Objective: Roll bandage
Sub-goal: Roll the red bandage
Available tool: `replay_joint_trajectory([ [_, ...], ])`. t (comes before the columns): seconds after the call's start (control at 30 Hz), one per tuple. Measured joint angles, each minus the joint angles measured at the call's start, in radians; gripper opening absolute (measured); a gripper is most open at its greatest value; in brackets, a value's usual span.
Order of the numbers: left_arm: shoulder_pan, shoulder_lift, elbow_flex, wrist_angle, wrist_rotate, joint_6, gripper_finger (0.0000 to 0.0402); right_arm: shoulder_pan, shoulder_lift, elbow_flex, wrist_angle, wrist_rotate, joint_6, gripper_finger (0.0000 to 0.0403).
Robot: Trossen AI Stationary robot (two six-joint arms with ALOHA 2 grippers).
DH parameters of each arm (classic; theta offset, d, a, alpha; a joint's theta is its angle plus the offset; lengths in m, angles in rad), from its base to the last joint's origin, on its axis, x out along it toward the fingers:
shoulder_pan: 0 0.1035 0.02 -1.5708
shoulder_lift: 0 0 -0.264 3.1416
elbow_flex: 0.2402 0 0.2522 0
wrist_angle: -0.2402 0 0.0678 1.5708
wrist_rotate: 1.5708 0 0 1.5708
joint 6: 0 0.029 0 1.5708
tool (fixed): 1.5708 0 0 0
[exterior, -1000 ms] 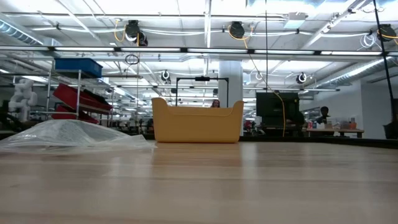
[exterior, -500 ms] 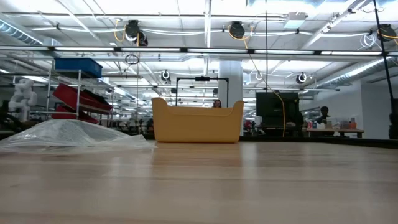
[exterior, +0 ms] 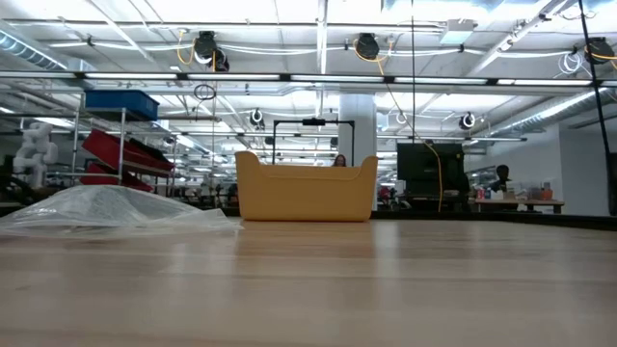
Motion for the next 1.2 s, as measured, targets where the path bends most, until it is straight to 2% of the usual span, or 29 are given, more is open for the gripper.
replay_joint_trajectory([
  [0.4,-0.059,0.009,0.0,-0.017,0.146,-0.174,0.0001,-0.041,0.018,0.0,0.0,0.0,0.007,0.0016],
  [0.57,-0.06,0.047,0.0,-0.044,0.162,-0.278,0.0001,-0.046,0.023,0.0,0.0,0.001,0.007,0.0016],
  [0.77,-0.083,0.105,0.0,-0.003,0.237,-0.282,0.0001,-0.046,0.023,0.0,-0.001,0.0,0.006,0.0016],
  [1.2,-0.111,0.132,0.0,0.044,0.228,-0.239,0.0001,-0.046,0.023,0.0,-0.006,-0.002,0.009,0.0016],
])
